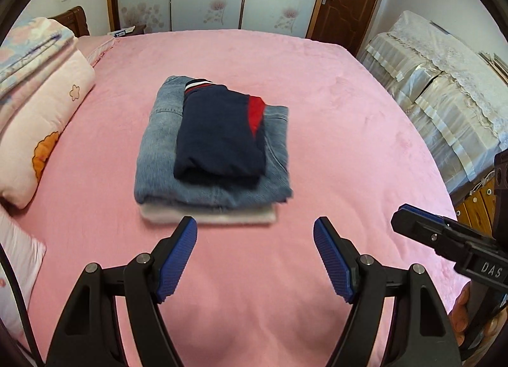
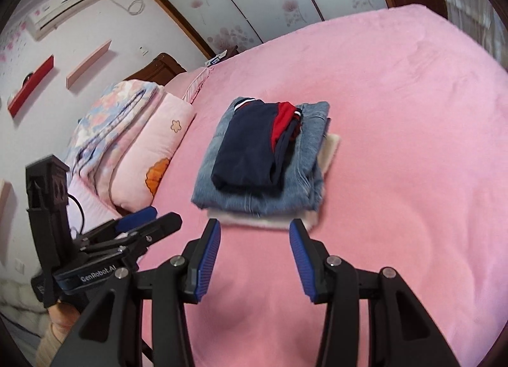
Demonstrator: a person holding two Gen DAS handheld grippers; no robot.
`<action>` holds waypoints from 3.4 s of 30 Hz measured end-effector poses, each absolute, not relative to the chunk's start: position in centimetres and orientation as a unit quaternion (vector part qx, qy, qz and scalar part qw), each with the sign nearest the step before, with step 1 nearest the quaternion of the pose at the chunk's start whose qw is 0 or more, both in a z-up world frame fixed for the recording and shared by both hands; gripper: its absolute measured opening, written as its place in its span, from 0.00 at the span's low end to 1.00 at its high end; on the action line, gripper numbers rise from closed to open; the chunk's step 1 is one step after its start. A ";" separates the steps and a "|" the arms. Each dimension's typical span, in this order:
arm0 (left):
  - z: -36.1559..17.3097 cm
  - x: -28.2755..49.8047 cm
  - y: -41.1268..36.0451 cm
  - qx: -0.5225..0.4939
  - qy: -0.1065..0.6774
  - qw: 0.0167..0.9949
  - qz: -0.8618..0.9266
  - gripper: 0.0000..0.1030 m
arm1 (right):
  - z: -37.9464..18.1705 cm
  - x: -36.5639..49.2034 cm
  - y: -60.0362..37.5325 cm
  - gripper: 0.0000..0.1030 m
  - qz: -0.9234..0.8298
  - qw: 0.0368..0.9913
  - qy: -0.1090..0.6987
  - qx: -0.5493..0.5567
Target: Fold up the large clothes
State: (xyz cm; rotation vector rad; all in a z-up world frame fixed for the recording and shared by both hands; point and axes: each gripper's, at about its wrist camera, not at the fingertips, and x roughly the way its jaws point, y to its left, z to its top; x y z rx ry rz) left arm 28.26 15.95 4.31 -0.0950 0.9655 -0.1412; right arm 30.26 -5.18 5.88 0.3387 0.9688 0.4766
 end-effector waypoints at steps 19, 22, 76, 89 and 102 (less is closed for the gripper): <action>4.9 12.3 6.7 -0.056 0.447 0.892 -0.048 0.80 | 7.0 15.3 -13.2 0.46 0.139 0.887 0.435 0.077; 4.8 10.0 6.1 -0.055 0.440 0.895 -0.041 0.81 | 6.8 13.2 -14.0 0.55 0.126 0.892 0.429 0.066; -1.3 -0.1 1.4 -0.023 0.454 0.891 -0.006 0.85 | 2.0 2.5 -14.8 0.57 0.075 0.898 0.434 0.019; -1.6 -0.1 1.7 -0.026 0.461 0.887 0.001 0.85 | 1.6 2.2 -14.6 0.57 0.081 0.895 0.438 0.022; -2.1 -0.1 1.8 -0.023 0.465 0.885 0.004 0.85 | 1.5 2.3 -14.4 0.57 0.083 0.895 0.439 0.022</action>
